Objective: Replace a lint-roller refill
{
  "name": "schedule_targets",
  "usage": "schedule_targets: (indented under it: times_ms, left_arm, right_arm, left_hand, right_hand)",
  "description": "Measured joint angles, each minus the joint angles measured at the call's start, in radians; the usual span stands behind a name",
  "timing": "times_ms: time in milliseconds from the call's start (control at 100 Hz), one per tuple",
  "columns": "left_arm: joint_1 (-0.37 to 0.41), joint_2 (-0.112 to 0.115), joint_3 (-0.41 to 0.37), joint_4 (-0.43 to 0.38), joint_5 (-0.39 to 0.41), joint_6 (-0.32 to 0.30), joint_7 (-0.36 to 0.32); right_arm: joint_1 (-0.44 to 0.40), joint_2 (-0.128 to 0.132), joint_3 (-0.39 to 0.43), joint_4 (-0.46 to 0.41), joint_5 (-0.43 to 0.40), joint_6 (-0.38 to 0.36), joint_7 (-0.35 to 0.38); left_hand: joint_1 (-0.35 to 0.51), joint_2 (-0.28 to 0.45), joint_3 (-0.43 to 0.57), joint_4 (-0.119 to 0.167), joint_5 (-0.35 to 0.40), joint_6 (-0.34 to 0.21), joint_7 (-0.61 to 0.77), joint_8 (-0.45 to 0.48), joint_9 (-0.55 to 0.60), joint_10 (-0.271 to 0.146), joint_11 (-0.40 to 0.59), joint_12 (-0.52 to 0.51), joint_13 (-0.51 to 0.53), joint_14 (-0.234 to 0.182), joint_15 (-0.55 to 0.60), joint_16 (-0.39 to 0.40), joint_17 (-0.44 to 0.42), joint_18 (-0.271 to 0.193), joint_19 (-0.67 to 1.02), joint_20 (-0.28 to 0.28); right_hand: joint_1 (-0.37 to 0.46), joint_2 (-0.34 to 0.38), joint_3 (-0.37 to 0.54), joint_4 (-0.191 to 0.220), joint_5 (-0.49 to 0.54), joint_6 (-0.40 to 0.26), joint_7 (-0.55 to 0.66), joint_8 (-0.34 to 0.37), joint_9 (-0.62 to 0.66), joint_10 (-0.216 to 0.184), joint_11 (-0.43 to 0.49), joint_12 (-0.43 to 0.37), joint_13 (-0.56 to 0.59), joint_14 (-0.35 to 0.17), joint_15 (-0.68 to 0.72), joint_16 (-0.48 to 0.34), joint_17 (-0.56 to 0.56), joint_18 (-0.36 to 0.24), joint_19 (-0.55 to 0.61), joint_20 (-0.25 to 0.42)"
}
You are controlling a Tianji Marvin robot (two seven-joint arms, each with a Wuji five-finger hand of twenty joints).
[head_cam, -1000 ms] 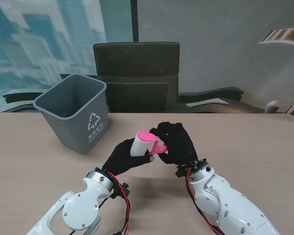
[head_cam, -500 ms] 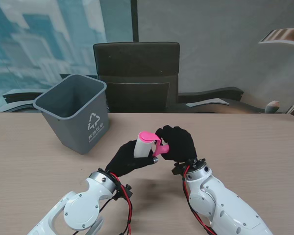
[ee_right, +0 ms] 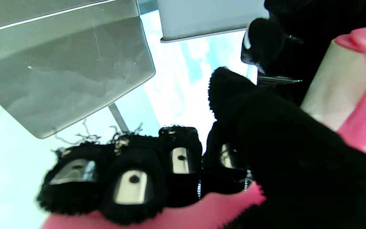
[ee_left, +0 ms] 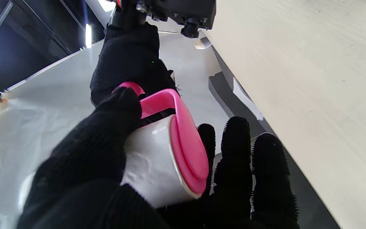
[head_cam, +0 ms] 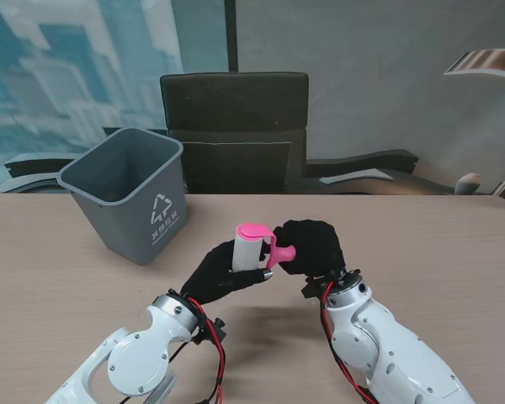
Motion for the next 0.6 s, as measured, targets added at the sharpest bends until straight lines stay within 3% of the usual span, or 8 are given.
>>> schedule_targets:
  times_ms: [80,230,420,600]
  left_arm:
    - [0.000,0.004,-0.009,0.014,0.058,-0.057,-0.010]
    - [0.006,0.014,-0.045,0.035,0.116,-0.139,-0.034]
    - [0.030,0.027,-0.107,0.055,0.226,-0.195,-0.029]
    - [0.044,0.037,-0.171,0.077,0.326,-0.225,-0.036]
  right_arm:
    - [-0.019,0.006,0.035,-0.032,-0.017,-0.001,0.031]
    - [-0.073,0.018,0.137,-0.108,-0.059,-0.004,0.137]
    - [-0.131,0.046,0.279,-0.189,-0.043,-0.004,0.400]
    - [-0.166,0.081,0.371,-0.244,0.024,-0.014,0.762]
  left_hand:
    - [-0.024,0.016,0.010,-0.006,-0.031,0.002,-0.124,-0.033,-0.024,0.000,-0.023,-0.009,-0.026,-0.002,-0.027,-0.006,-0.018,-0.006,-0.033,-0.001]
    - [-0.036,0.024,0.016,-0.006,-0.027,0.010,-0.195,-0.037,-0.055,0.002,-0.045,-0.017,-0.043,-0.002,-0.065,-0.017,-0.038,-0.006,-0.063,-0.002]
    - [-0.030,0.038,0.043,-0.003,-0.010,0.005,-0.195,-0.038,-0.055,0.002,-0.049,-0.018,-0.044,-0.002,-0.076,-0.017,-0.040,-0.006,-0.076,-0.002]
    - [-0.030,0.038,0.043,-0.003,-0.009,0.005,-0.206,-0.038,-0.055,0.002,-0.052,-0.018,-0.044,-0.002,-0.091,-0.028,-0.042,-0.006,-0.090,-0.002]
  right_hand:
    - [-0.011,0.000,-0.002,0.008,0.001,-0.009,0.005,0.001,0.010,-0.008,0.001,0.002,0.002,-0.004,0.000,0.011,0.003,-0.003,0.002,0.000]
    - [-0.011,0.000,-0.002,0.013,0.015,-0.010,0.006,0.013,0.023,-0.012,0.002,0.015,0.005,-0.008,0.000,0.039,0.008,-0.009,0.013,0.012]
    - [-0.011,-0.042,0.032,0.013,0.062,-0.010,0.004,0.025,0.051,-0.012,0.002,0.029,0.012,-0.008,0.006,0.061,0.020,-0.009,0.048,0.023]
    - [-0.011,-0.059,0.042,0.013,0.072,-0.009,0.003,0.029,0.060,-0.012,0.002,0.031,0.018,-0.008,0.013,0.071,0.027,-0.009,0.059,0.036]
